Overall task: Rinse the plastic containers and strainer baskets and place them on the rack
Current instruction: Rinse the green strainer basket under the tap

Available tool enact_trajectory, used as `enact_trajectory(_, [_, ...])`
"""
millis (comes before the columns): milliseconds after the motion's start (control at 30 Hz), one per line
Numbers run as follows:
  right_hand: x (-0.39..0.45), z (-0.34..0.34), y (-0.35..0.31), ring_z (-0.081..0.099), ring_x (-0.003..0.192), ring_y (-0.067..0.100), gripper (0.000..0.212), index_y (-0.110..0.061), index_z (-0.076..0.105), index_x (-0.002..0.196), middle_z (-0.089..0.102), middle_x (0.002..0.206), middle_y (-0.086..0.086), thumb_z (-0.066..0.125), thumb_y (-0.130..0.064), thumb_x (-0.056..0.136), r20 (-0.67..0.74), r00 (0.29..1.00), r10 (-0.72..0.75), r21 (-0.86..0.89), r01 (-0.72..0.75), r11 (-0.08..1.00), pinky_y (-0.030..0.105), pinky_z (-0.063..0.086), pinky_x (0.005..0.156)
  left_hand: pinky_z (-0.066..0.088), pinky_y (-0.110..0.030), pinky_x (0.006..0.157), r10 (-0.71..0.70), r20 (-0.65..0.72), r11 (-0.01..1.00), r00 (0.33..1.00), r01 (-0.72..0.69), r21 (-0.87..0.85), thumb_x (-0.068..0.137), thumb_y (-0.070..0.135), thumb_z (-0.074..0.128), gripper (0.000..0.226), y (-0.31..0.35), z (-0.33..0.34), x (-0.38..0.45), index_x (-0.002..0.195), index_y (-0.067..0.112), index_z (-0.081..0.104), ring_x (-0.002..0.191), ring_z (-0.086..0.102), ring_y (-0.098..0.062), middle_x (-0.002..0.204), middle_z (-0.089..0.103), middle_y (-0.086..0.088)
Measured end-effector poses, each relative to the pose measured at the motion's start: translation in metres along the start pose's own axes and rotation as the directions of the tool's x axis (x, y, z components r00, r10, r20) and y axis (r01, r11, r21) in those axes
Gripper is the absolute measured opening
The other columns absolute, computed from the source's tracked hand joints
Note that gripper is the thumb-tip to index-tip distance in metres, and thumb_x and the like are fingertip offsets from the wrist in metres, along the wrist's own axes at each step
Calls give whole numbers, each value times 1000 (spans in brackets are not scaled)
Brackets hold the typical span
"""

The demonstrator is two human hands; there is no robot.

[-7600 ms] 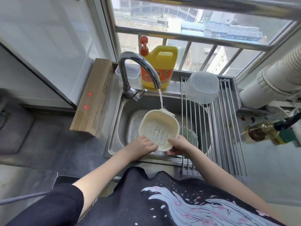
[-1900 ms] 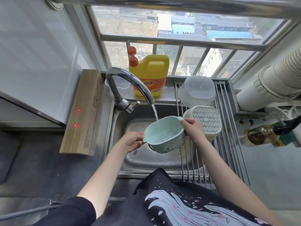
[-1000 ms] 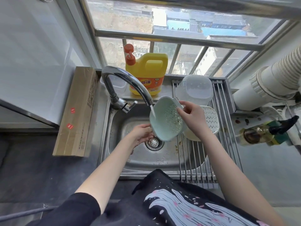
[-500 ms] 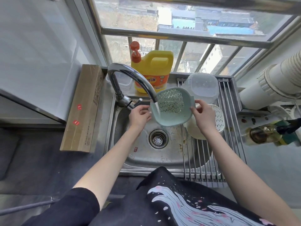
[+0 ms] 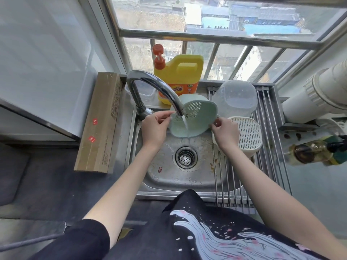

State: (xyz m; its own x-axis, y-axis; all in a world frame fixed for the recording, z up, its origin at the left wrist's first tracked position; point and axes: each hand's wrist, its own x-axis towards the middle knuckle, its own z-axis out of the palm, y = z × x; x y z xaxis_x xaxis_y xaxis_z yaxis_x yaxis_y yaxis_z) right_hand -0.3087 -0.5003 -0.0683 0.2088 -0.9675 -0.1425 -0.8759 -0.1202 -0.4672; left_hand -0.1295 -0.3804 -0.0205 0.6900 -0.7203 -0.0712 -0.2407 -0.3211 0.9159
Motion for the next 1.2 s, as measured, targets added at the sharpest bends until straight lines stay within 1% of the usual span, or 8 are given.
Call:
enact_trajectory(133, [-8,9,-15,56,101,29,24,-16,68,96,68,99,6,55,-36,92,62,998,0,-113,7,994,38,41,89,51,-9,75,-3,8,999,1000,3,-42,84,8,68,22,8,-10,-3,104,14,74,84,67,0,91,70,10])
enact_trajectory(267, [-19,17,-21,57,102,27,27,-13,68,102,68,103,7,52,-32,92,164,986,18,-62,-8,998,40,45,91,53,-20,84,-20,-5,997,1000,19,-69,83,8,69,21,15,-13,-5,103,9,73,87,68,-7,93,72,3])
enact_trajectory(533, [-40,28,-19,61,84,22,28,-13,64,90,66,88,2,48,-35,91,337,941,41,70,-69,995,40,52,76,53,-18,83,-18,20,997,1000,20,-72,81,7,72,19,21,-14,-2,100,7,74,79,66,0,92,73,0])
enact_trajectory(667, [-51,28,-13,45,57,16,37,-19,44,63,48,61,-4,44,-41,93,354,932,81,101,-124,987,28,33,51,57,-30,80,-62,62,996,996,66,-62,82,12,71,16,17,-17,2,97,12,76,82,69,-6,89,74,3])
enact_trajectory(800, [-62,28,-5,40,53,15,40,-18,38,59,44,59,-2,45,-39,92,327,935,140,146,-196,970,29,27,49,54,-23,79,-145,98,989,985,140,53,81,11,70,21,11,-19,6,102,8,74,83,67,-9,92,72,0])
enact_trajectory(1000, [-71,33,3,53,60,24,35,-13,44,62,56,69,9,44,-35,90,474,859,191,103,-270,957,30,41,58,54,-18,44,-490,219,867,844,498,22,79,-5,68,5,-4,-29,9,81,0,67,63,63,-18,84,65,-18])
enact_trajectory(1100, [-73,32,-2,49,51,20,32,-9,50,71,53,63,6,43,-32,92,600,772,209,51,-298,953,23,39,46,54,-18,45,-607,252,771,753,636,-43,79,-9,64,14,-15,-35,9,93,-7,64,57,66,-17,83,66,-21])
enact_trajectory(1200, [-76,33,-7,46,48,18,31,-11,47,68,51,60,4,42,-31,92,657,725,207,19,-290,957,22,36,44,55,-20,45,-651,247,725,718,684,-80,78,-11,64,21,-25,-40,10,99,-9,61,48,67,-13,77,65,-19])
